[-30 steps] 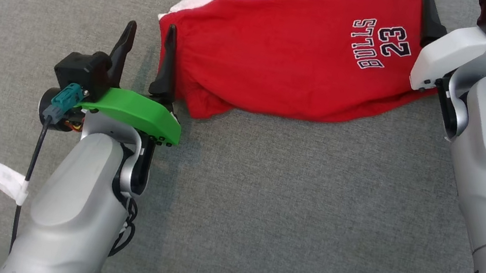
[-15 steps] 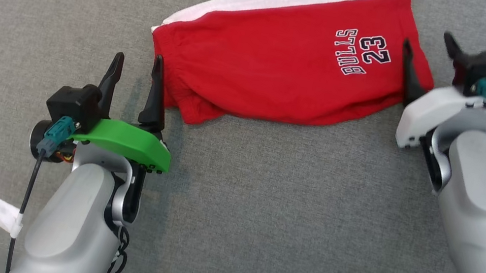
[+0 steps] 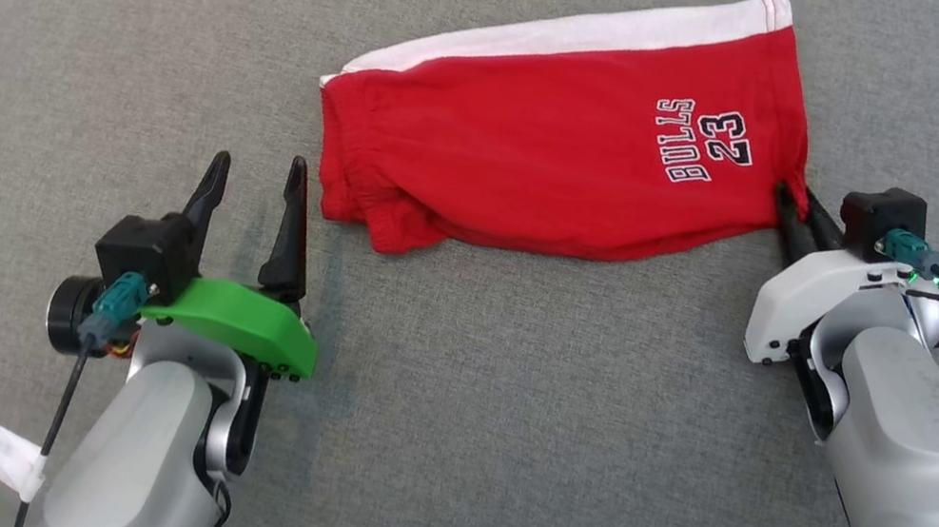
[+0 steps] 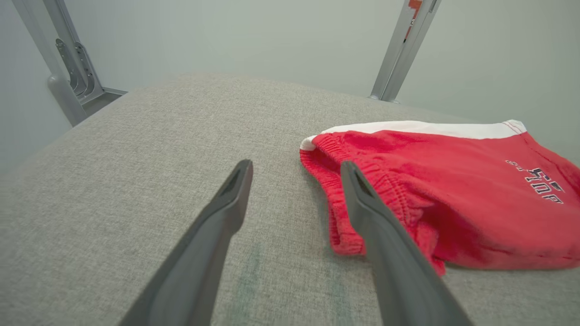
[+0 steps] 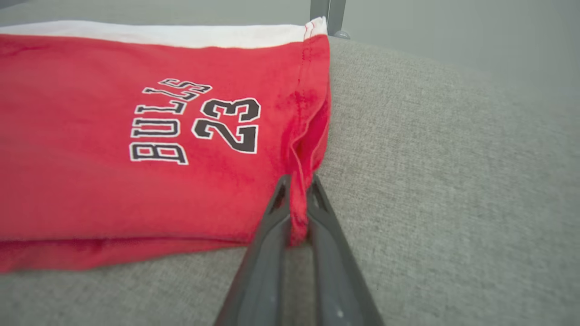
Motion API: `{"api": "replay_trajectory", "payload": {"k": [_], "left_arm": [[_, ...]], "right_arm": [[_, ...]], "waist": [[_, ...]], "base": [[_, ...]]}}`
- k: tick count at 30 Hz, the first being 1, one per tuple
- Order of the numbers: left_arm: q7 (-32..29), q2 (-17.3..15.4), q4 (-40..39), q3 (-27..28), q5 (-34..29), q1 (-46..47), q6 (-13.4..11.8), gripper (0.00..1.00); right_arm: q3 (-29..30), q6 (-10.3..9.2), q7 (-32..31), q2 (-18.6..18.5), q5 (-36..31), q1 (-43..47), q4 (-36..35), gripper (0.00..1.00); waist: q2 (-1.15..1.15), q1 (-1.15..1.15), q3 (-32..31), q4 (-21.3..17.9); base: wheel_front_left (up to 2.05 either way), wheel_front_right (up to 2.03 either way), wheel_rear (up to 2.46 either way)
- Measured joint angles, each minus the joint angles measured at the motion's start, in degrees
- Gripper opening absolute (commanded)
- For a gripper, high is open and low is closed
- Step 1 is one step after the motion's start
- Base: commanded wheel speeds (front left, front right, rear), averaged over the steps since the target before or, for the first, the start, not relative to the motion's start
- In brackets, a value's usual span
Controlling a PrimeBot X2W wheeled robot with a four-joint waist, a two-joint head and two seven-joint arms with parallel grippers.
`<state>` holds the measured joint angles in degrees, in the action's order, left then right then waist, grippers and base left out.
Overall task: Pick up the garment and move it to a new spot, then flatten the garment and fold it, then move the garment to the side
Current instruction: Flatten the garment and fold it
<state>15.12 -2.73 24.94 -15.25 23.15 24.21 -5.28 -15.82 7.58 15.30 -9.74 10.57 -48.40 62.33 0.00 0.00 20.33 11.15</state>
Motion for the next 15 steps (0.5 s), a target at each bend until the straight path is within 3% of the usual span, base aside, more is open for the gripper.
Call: {"api": "replay_trajectory", "payload": {"k": [4, 15], "left_arm": [[0.0, -0.02, 0.74, 0.08, -3.97, -1.48, 0.55, 1.0], [0.0, -0.01, 0.69, 1.91, -6.19, -6.97, 1.33, 1.0]], "right_arm": [[1.43, 0.0, -0.08, -0.58, 1.79, 2.26, -2.04, 0.0], [7.37, -0.02, -0.16, -0.59, 5.56, 13.63, -10.53, 0.0]], "waist": [[0.0, 0.0, -1.21, -0.13], [0.0, 0.0, -5.94, -2.11]], "base": [[0.0, 0.0, 0.0], [0.0, 0.0, 0.0]]}}
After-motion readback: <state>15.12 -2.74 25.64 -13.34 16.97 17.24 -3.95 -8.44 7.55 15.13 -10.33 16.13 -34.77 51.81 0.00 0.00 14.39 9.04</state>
